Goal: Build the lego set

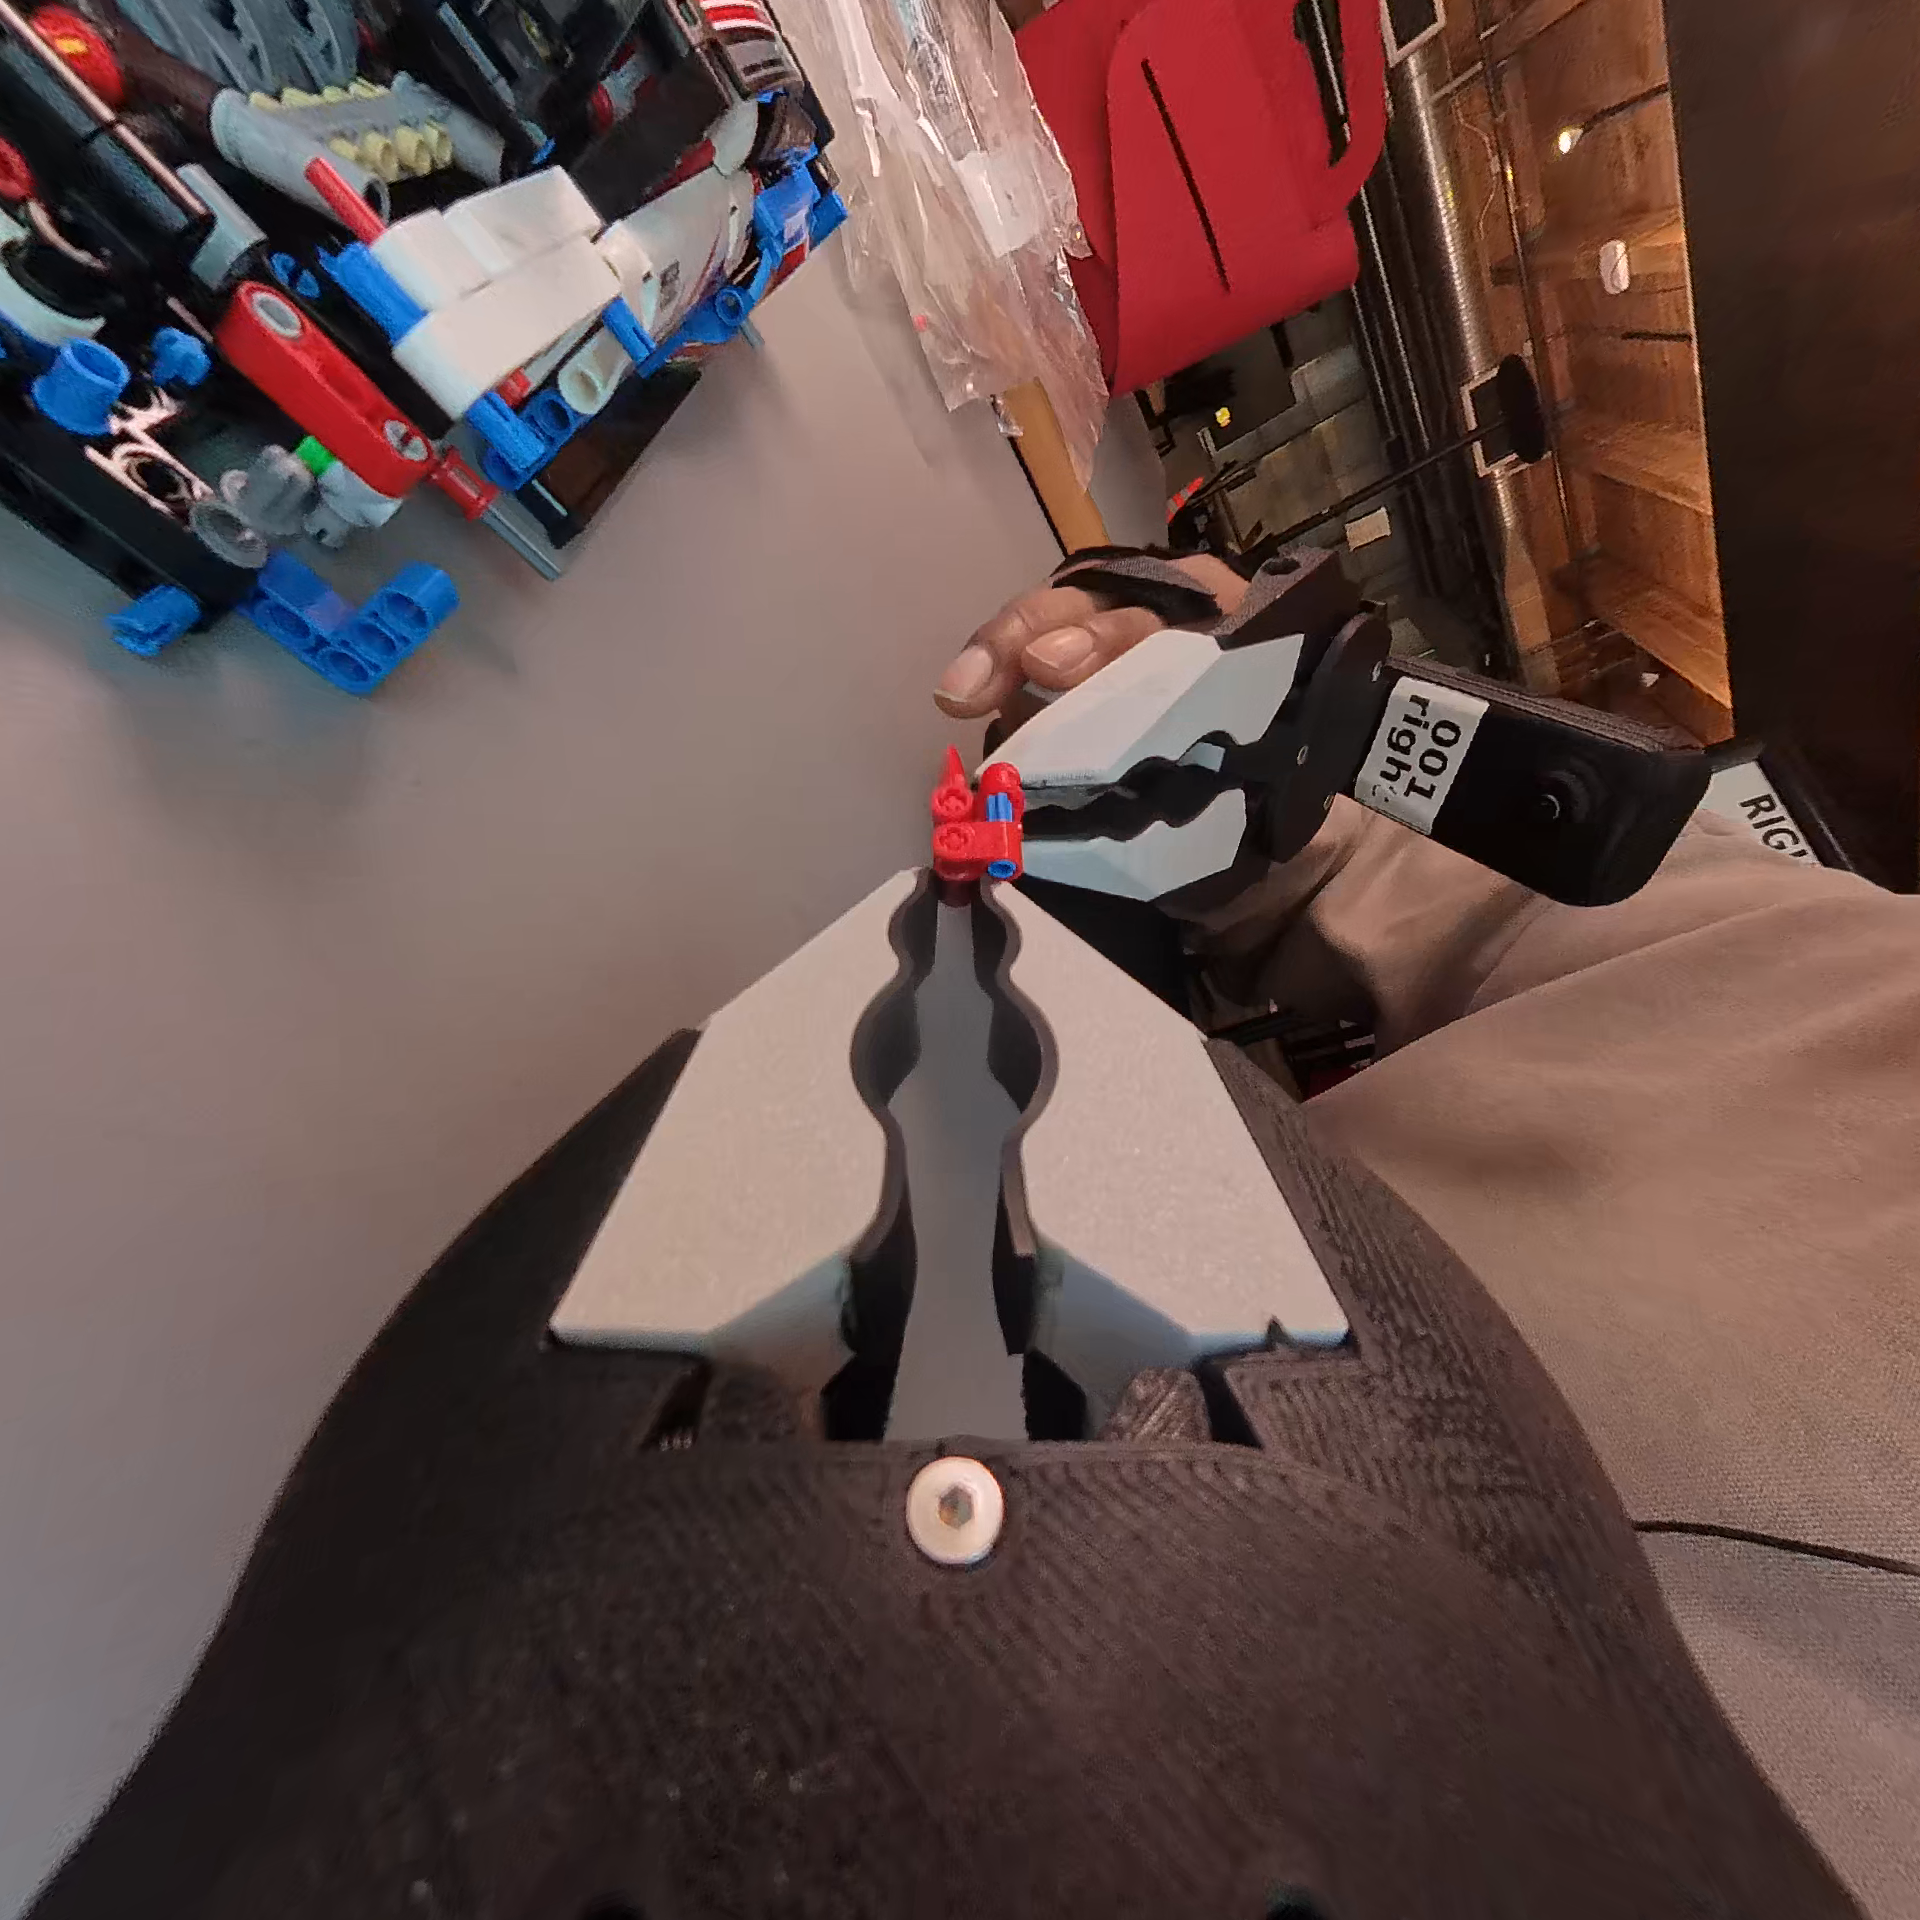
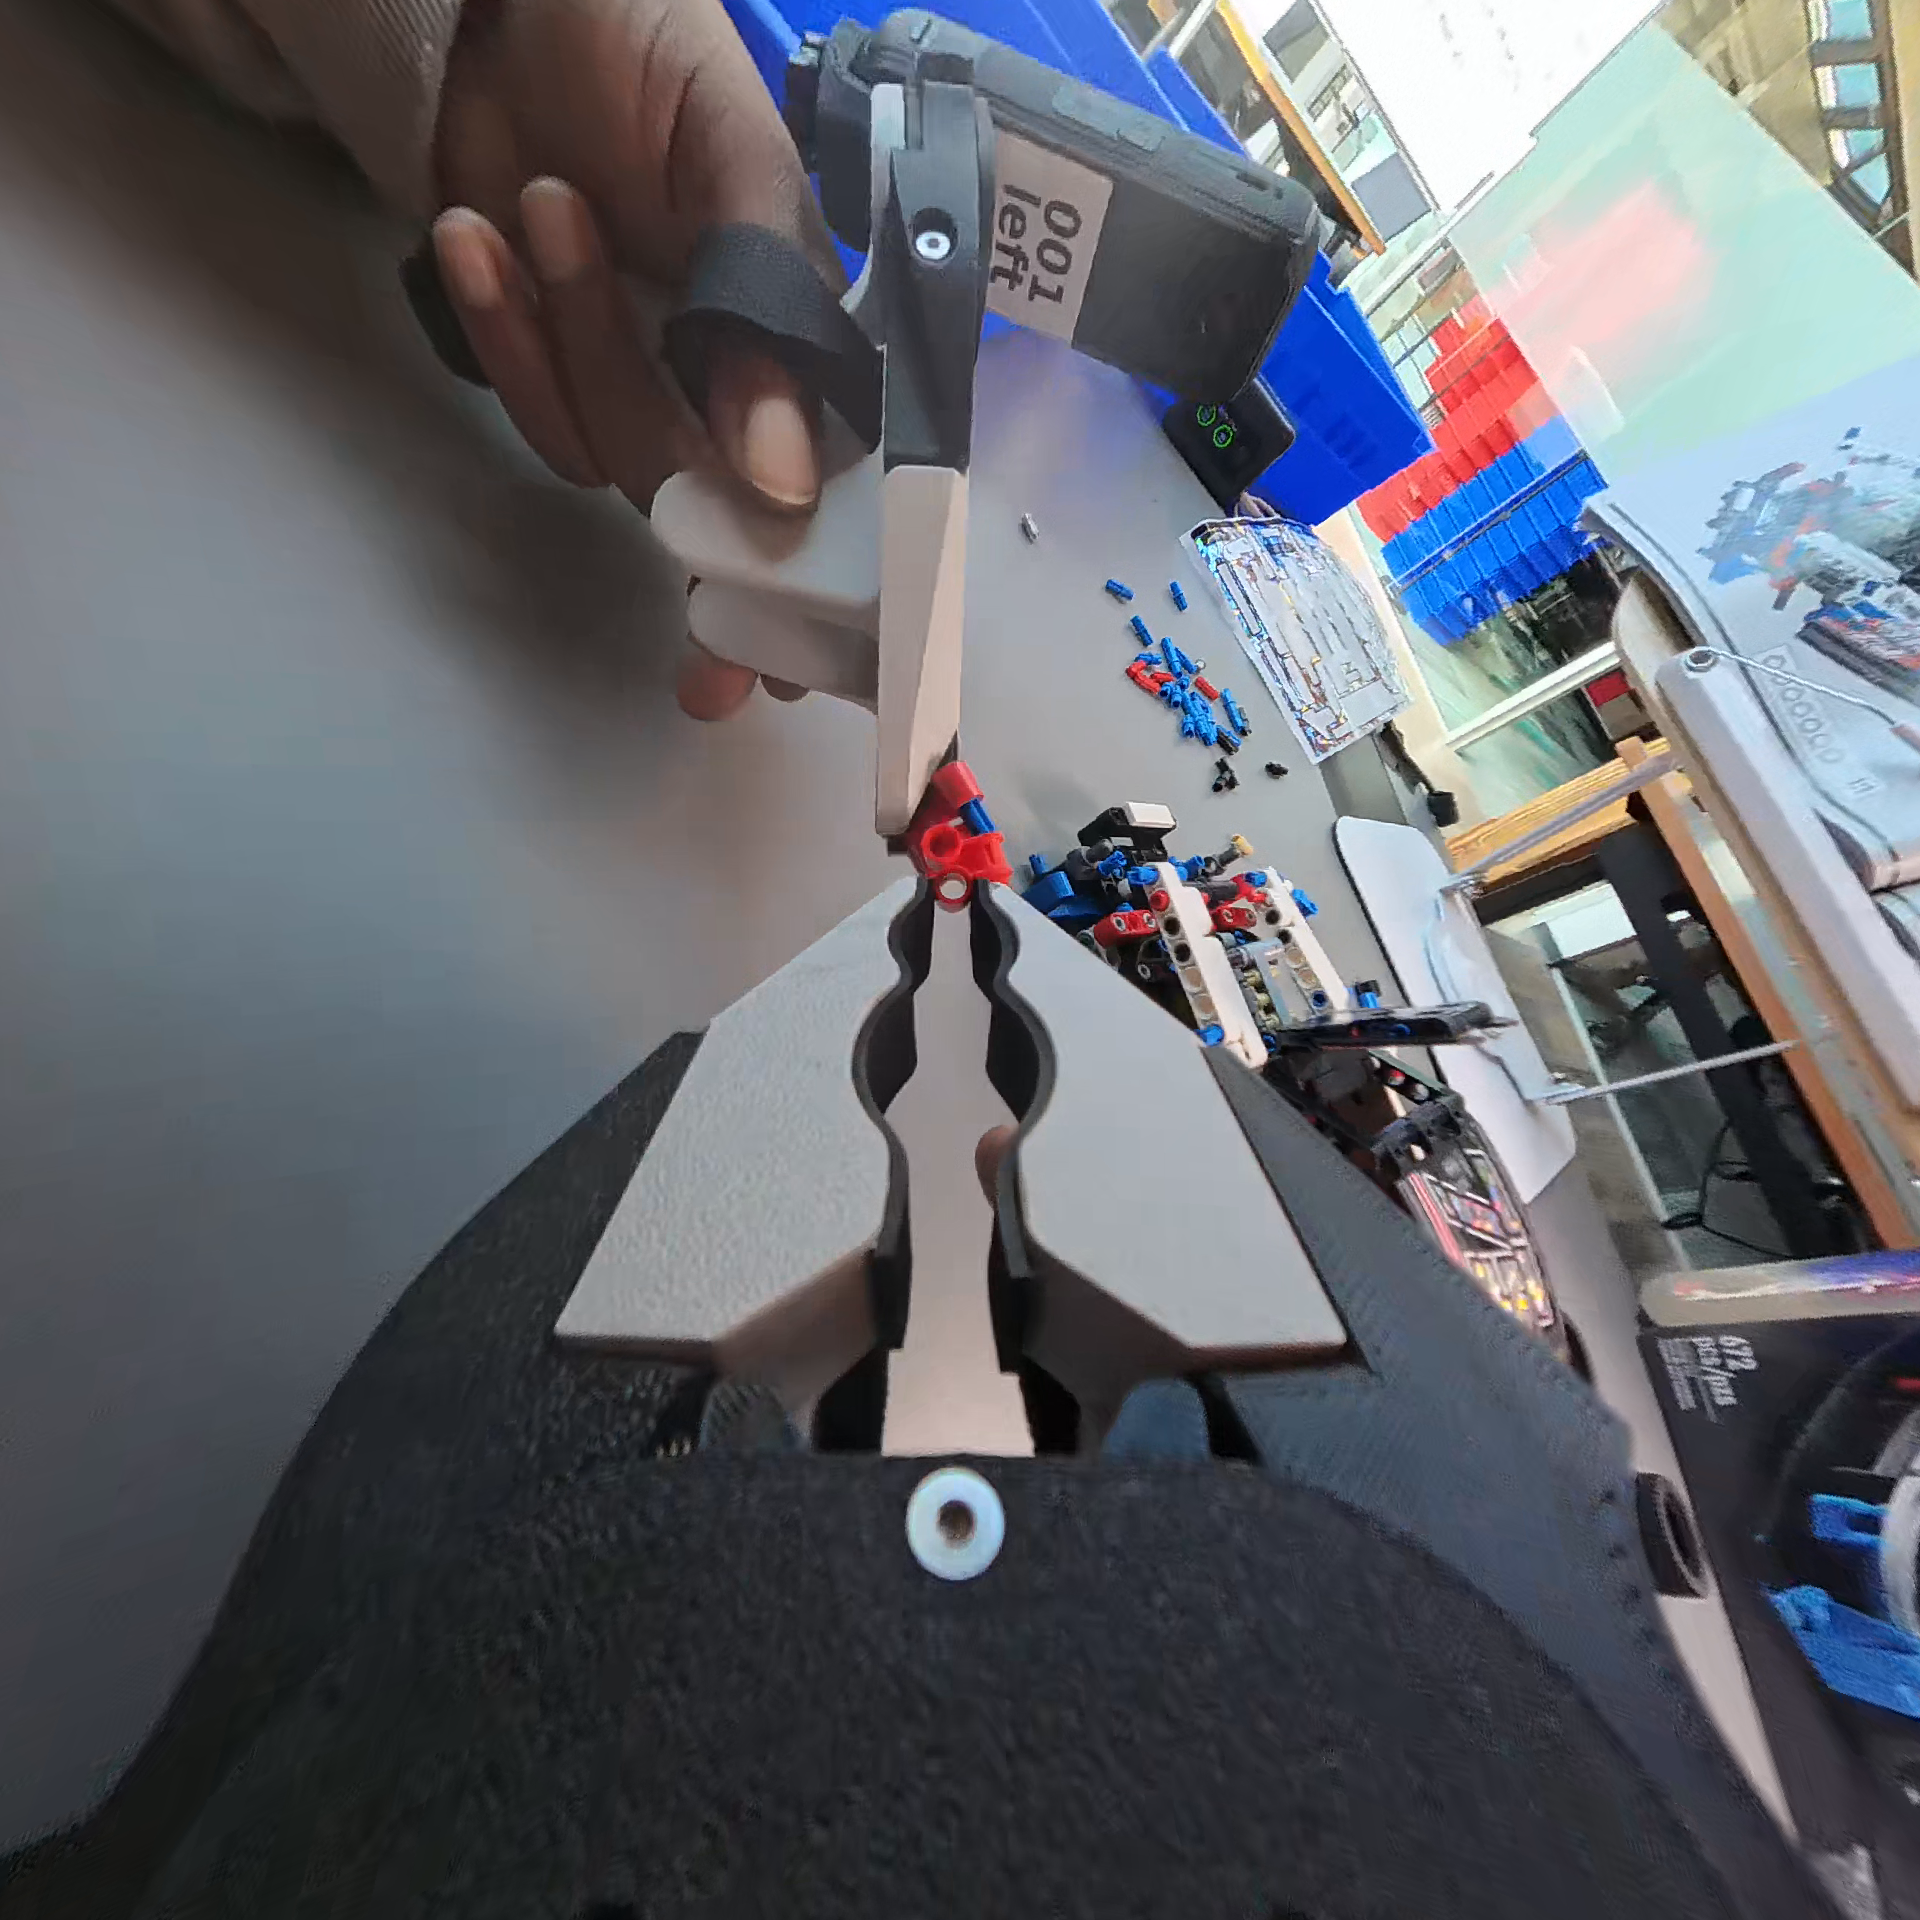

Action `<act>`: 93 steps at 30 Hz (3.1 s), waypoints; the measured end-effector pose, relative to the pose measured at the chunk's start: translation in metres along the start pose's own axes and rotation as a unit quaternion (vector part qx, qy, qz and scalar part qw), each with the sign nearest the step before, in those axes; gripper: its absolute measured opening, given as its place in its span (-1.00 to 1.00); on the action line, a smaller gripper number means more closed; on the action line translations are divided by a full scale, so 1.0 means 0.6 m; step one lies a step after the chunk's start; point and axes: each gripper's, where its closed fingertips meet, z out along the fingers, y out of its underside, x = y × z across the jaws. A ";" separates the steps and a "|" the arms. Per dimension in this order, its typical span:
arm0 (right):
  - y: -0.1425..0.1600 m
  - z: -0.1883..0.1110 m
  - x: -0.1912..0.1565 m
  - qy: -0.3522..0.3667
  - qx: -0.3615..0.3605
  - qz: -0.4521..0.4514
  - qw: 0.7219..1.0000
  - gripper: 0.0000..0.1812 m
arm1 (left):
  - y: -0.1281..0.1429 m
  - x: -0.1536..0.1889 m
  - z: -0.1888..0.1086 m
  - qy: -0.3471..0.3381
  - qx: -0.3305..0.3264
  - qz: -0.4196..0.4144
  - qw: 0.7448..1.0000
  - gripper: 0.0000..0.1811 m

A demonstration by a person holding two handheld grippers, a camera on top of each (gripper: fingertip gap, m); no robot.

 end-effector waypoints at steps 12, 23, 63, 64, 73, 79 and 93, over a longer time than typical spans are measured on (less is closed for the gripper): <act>0.003 0.001 -0.003 -0.044 -0.042 -0.143 0.988 -0.94 | 0.010 0.001 -0.001 0.019 -0.021 -0.018 0.999 -0.94; 0.016 0.006 -0.014 -0.054 -0.083 -0.186 0.978 -0.94 | 0.018 -0.011 0.001 -0.008 -0.028 -0.004 1.000 -0.94; -0.058 -0.021 0.007 -0.058 -0.016 -0.045 0.997 -0.92 | 0.001 0.032 -0.009 -0.032 -0.008 0.255 0.966 -0.94; -0.054 -0.018 0.001 -0.066 -0.028 -0.059 0.996 -0.92 | 0.002 0.037 -0.009 -0.025 -0.006 0.250 0.968 -0.94; -0.053 -0.015 -0.010 -0.060 -0.061 -0.130 0.988 -0.97 | 0.017 0.044 -0.007 -0.020 -0.028 0.234 0.972 -0.94; -0.047 -0.012 -0.027 -0.083 -0.084 -0.130 0.985 -0.98 | 0.033 0.036 -0.006 -0.010 -0.047 0.226 0.973 -0.94; -0.022 -0.047 0.007 -0.069 -0.040 0.086 0.993 -0.99 | -0.013 0.036 -0.040 -0.035 0.016 0.279 0.960 -1.00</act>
